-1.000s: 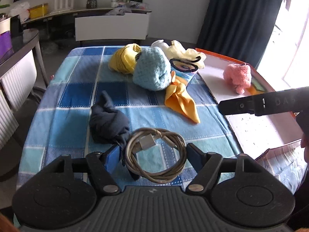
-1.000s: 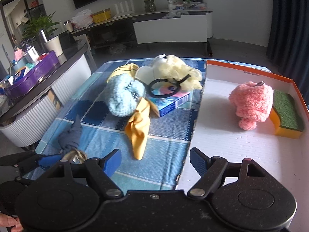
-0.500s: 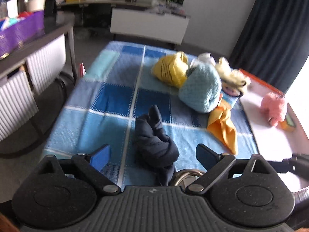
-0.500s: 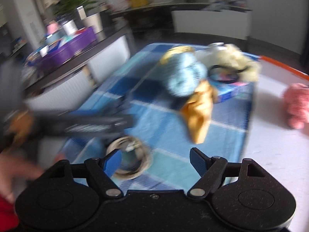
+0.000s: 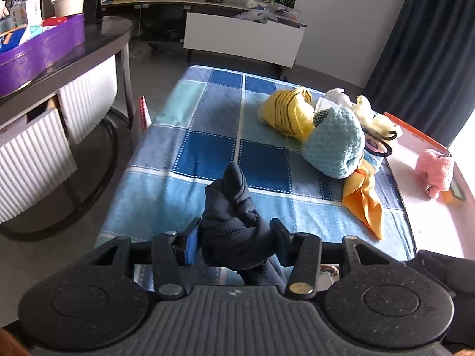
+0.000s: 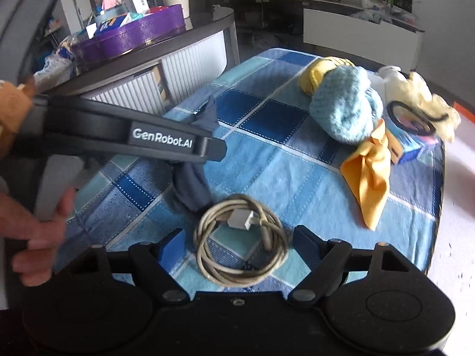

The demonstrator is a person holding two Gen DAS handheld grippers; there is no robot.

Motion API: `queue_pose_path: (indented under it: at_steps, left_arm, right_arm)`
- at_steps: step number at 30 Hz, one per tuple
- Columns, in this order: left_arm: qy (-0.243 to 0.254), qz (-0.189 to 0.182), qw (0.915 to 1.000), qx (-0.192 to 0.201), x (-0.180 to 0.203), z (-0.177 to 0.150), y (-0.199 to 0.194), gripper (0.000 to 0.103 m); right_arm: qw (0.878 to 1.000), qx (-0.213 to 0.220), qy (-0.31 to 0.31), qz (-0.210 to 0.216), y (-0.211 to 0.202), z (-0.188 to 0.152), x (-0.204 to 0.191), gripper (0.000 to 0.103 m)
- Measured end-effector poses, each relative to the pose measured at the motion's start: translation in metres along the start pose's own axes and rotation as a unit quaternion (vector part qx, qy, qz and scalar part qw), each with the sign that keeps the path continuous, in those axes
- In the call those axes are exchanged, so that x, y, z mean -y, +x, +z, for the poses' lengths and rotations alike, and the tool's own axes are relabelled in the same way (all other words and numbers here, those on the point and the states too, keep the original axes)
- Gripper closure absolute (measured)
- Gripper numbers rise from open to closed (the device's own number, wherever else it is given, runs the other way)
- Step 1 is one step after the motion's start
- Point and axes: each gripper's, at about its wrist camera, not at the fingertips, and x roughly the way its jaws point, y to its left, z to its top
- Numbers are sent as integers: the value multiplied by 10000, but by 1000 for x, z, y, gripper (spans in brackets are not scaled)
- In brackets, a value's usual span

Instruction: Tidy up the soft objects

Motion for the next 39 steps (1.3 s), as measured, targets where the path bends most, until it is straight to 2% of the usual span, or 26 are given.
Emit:
queue_pose_path:
  at_steps: [1,8,17,39]
  left_arm:
    - [9,22,10000,-8,0,0,-1,53]
    - [-127,35,9999,68,-2,2,-13,53]
    - [80,-145,9995,275,23,8,-34,53]
    - [620,-303,9976,77,83,1,-37,53]
  right_arm:
    - [10000,32,-43,-69,0,0,-1,21]
    - [9990,302,251,-222,-18,-4,12,22]
    - [9935,781,675,-478,-65,-3,44,22]
    - [9805,1107,1342,-918,-120,-21,92,22]
